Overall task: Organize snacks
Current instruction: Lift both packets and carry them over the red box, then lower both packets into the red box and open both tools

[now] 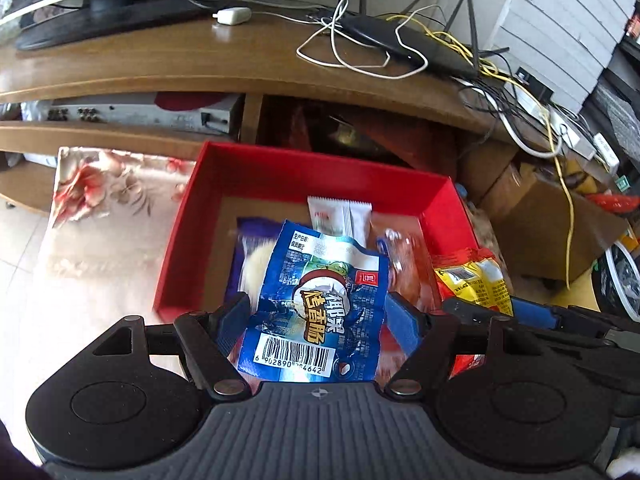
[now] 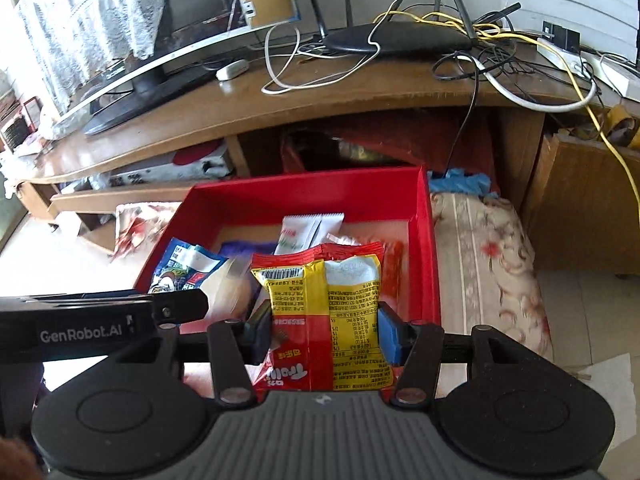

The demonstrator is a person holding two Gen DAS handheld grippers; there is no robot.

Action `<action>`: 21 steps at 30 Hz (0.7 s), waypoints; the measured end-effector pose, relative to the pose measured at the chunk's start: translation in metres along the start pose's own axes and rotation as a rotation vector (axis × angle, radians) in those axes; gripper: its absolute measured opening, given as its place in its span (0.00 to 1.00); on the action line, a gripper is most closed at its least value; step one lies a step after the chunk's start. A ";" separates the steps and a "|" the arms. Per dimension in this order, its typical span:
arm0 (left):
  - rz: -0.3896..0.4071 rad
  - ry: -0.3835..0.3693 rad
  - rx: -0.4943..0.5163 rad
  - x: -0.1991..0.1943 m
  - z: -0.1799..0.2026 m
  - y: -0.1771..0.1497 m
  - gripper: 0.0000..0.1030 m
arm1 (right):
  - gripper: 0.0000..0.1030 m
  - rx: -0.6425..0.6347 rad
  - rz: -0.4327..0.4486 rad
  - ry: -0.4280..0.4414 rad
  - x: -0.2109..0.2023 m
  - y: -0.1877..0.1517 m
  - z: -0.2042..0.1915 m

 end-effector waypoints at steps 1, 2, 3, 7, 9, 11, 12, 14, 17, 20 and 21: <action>0.000 0.001 -0.002 0.004 0.000 0.005 0.76 | 0.49 0.003 0.000 0.000 0.004 0.004 0.002; 0.000 0.003 -0.004 0.009 0.000 0.010 0.76 | 0.49 0.005 -0.003 -0.002 0.009 0.009 0.004; -0.001 0.008 -0.004 0.014 0.001 0.015 0.76 | 0.49 0.006 -0.005 -0.005 0.014 0.012 0.006; -0.010 0.024 -0.013 0.031 -0.003 0.027 0.76 | 0.49 0.002 -0.022 -0.026 0.034 0.022 0.011; -0.022 0.030 -0.022 0.041 -0.006 0.029 0.76 | 0.49 0.000 -0.034 -0.029 0.044 0.024 0.013; -0.031 0.042 -0.025 0.048 -0.008 0.030 0.76 | 0.49 -0.001 -0.044 -0.031 0.052 0.025 0.014; -0.038 0.045 -0.026 0.051 -0.009 0.031 0.76 | 0.49 -0.002 -0.048 -0.033 0.056 0.025 0.015; -0.046 0.052 -0.031 0.058 -0.011 0.032 0.76 | 0.49 -0.005 -0.053 -0.034 0.062 0.026 0.015; -0.046 0.063 -0.030 0.062 -0.012 0.033 0.75 | 0.49 -0.008 -0.054 -0.032 0.067 0.028 0.016; -0.043 0.066 -0.027 0.064 -0.012 0.034 0.76 | 0.49 -0.009 -0.055 -0.032 0.073 0.030 0.018; -0.042 0.071 -0.022 0.066 -0.011 0.034 0.76 | 0.49 -0.006 -0.059 -0.033 0.075 0.030 0.019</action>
Point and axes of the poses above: each gripper's, at about its wrist camera, not at the fingertips, and x roughly the way its jaws point, z to its right, y to its top, the point moved 6 cm from there along x, roughly the way its jaws point, and after that the axes turned 9 degrees about -z, right-handed, at the moved point
